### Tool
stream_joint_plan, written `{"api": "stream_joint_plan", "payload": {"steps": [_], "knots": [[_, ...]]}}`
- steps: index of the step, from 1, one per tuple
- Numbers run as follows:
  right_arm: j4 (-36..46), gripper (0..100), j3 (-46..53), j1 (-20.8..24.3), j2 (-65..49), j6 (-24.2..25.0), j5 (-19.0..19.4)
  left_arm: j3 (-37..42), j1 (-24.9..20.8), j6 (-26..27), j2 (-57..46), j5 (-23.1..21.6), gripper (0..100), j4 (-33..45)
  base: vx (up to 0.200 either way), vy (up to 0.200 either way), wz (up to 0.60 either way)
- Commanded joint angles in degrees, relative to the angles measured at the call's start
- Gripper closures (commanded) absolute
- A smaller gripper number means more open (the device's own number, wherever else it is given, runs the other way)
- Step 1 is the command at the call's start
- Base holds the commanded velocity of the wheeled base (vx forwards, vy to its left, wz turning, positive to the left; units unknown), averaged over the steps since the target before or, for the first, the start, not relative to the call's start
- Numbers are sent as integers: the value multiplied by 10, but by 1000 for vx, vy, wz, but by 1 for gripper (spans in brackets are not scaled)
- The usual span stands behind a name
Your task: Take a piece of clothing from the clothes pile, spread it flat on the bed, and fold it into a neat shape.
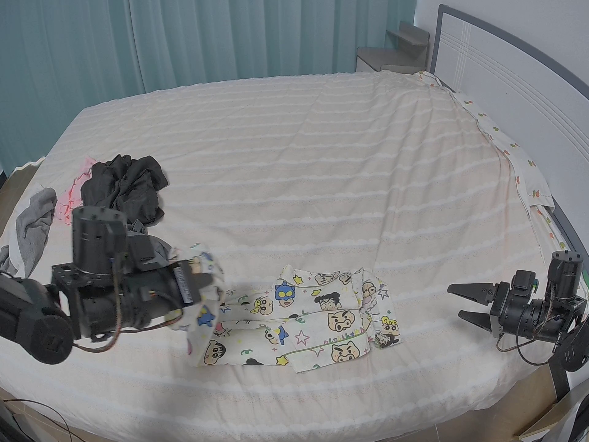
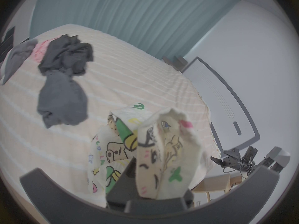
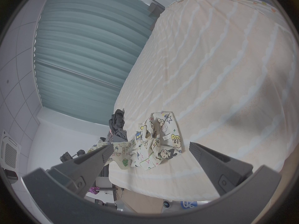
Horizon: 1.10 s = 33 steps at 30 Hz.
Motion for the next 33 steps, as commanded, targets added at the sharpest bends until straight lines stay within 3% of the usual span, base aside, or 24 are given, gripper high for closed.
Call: {"api": "stream_joint_plan", "payload": {"steps": [1,3,8,15,28,29,33], "knots": [[-1,0,0,-10,2,0,11,-135,-164,-17,138,113,100,28,0,0,0],[-1,0,0,-10,3,0,11,-179,-191,-21,185,134,100,27,0,0,0],[-1,0,0,-9,2,0,11,-222,-218,-55,223,140,100,26,0,0,0],[0,0,0,-8,3,-1,11,-233,-238,-88,238,134,100,-27,0,0,0],[0,0,0,-6,3,-1,11,-278,-247,-87,289,148,100,-64,0,0,0],[0,0,0,-6,4,-1,11,-282,-247,-88,296,155,0,-65,0,0,0],[0,0,1,-6,8,-2,11,-304,-248,-88,313,176,0,-69,0,0,0]]}}
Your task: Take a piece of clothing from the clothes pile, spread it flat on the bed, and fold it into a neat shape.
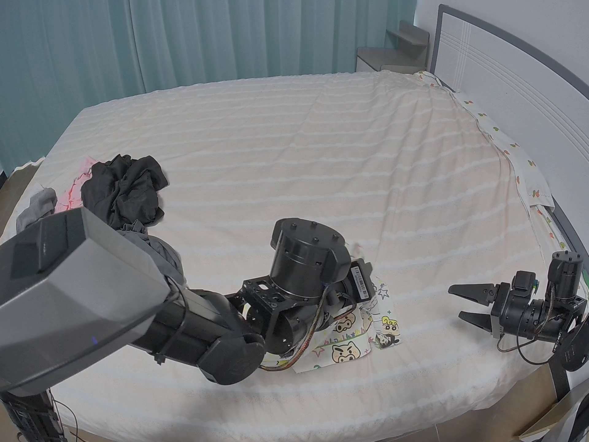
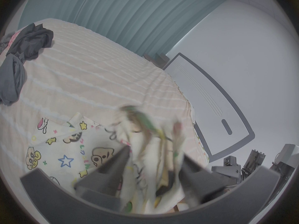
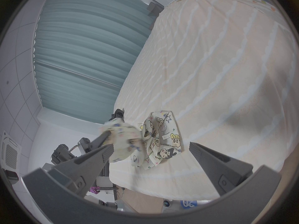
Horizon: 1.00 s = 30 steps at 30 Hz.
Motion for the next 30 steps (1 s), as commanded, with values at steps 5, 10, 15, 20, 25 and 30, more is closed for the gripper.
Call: {"api": "stream_joint_plan", "payload": {"steps": [5,10,15,20,25,30], "knots": [[-1,0,1,1,7,-2,0,-18,0,-1,21,19,0,-2,0,0,0],[0,0,2,3,7,-3,0,-8,12,-1,-8,20,0,1,0,0,0],[1,0,5,6,7,-4,0,99,42,-1,-93,10,0,3,0,0,0],[1,0,9,41,10,-3,-9,233,90,-3,-201,-35,0,1,0,0,0],[0,0,5,122,52,1,-68,351,127,-42,-276,-41,0,-3,0,0,0],[-14,0,-40,188,124,8,-147,394,151,-106,-308,-43,0,-13,0,0,0]]}}
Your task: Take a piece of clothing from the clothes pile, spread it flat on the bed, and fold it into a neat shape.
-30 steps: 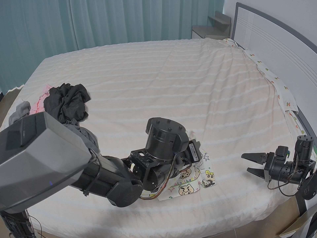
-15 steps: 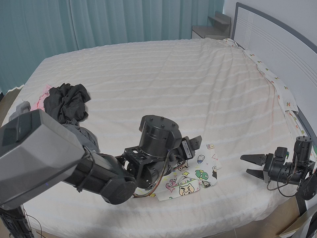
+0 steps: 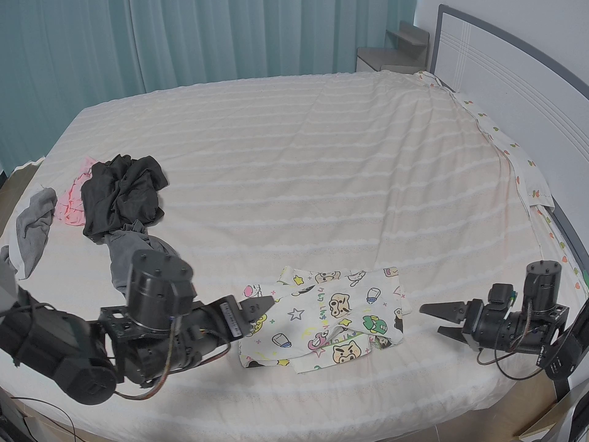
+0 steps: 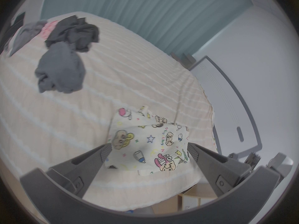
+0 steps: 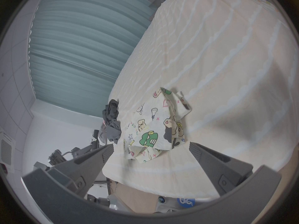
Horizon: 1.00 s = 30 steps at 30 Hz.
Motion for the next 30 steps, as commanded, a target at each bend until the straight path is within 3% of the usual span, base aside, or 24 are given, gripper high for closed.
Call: {"api": "stream_joint_plan", "payload": {"steps": [1,12,22,30], "knots": [[-14,0,-42,92,92,10,-63,84,50,-56,-101,-10,0,-12,0,0,0],[-20,0,-107,99,187,21,-65,96,60,-59,-109,-10,0,-24,0,0,0],[-36,0,-115,99,189,20,-67,97,59,-59,-112,-9,0,-24,0,0,0],[-39,0,-117,97,183,17,-90,99,59,-59,-113,-9,0,-25,0,0,0]]}}
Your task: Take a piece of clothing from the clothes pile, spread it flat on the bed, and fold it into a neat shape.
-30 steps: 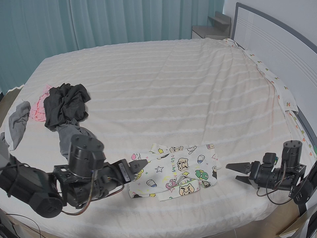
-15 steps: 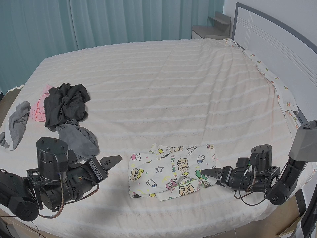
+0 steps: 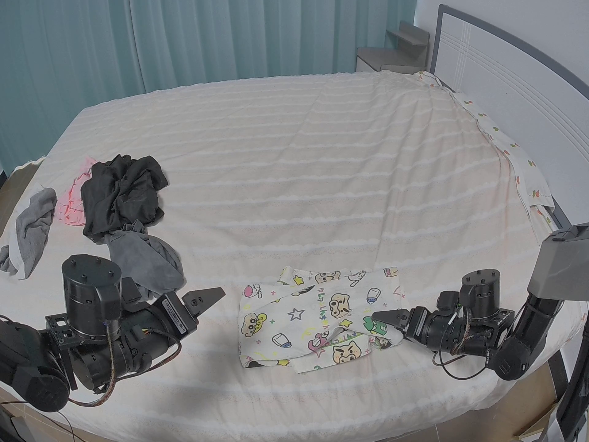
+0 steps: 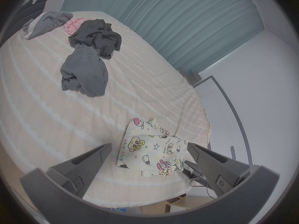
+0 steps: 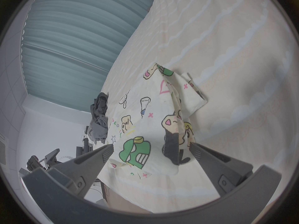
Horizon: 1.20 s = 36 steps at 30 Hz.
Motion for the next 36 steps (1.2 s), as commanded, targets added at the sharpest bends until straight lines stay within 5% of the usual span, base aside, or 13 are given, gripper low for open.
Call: {"api": "stream_joint_plan", "payload": {"steps": [1,7,8,27,36], "knots": [[-2,0,-2,1,-1,-1,-1,0,0,0,0,0,0,-1,0,0,0],[-11,0,-13,2,4,-4,-1,0,0,0,0,0,0,-1,0,0,0],[-11,100,-12,2,3,-6,-1,0,0,0,0,1,0,-1,0,0,0],[-9,100,49,-7,-58,-9,4,1,0,0,0,1,0,-1,0,0,0],[9,100,59,-73,-68,-11,45,1,0,0,0,1,0,-1,0,0,0]]}}
